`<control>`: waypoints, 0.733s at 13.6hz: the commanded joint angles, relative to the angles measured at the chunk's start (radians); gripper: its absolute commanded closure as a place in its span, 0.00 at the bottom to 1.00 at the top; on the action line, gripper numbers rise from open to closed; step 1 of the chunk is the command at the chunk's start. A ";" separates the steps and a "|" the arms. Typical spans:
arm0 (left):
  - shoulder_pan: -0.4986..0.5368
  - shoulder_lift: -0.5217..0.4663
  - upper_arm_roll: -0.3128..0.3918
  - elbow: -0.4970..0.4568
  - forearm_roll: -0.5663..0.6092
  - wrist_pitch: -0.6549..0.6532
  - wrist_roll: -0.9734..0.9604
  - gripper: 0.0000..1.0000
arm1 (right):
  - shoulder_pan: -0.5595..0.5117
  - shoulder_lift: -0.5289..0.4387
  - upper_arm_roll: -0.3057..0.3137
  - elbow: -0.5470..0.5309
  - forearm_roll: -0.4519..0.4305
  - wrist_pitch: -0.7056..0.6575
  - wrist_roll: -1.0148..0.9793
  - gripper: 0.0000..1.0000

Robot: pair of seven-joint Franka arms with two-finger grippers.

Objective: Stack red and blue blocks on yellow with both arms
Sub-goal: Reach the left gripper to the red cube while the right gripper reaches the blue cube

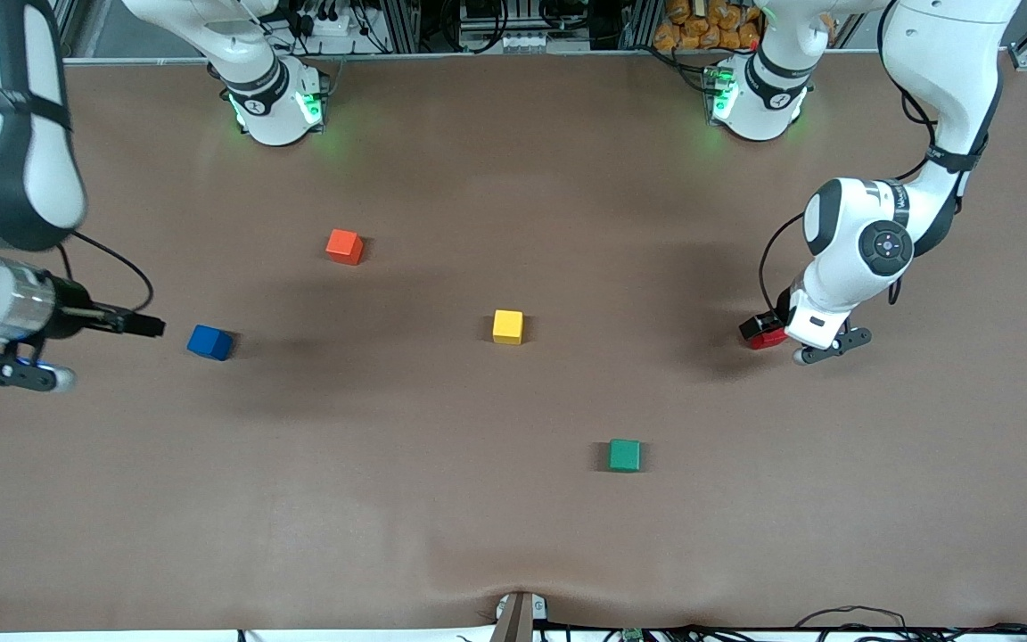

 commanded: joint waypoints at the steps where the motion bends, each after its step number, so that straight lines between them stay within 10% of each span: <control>1: 0.005 0.011 -0.002 -0.002 -0.005 0.020 -0.013 0.17 | -0.029 -0.024 0.008 -0.185 0.003 0.176 0.000 0.00; 6: 0.002 0.008 -0.002 0.001 -0.005 0.018 -0.013 0.96 | -0.046 0.011 0.008 -0.245 0.003 0.218 -0.001 0.00; 10: -0.006 -0.025 -0.004 0.029 -0.002 0.003 -0.016 1.00 | -0.055 0.028 0.009 -0.262 0.004 0.248 -0.006 0.00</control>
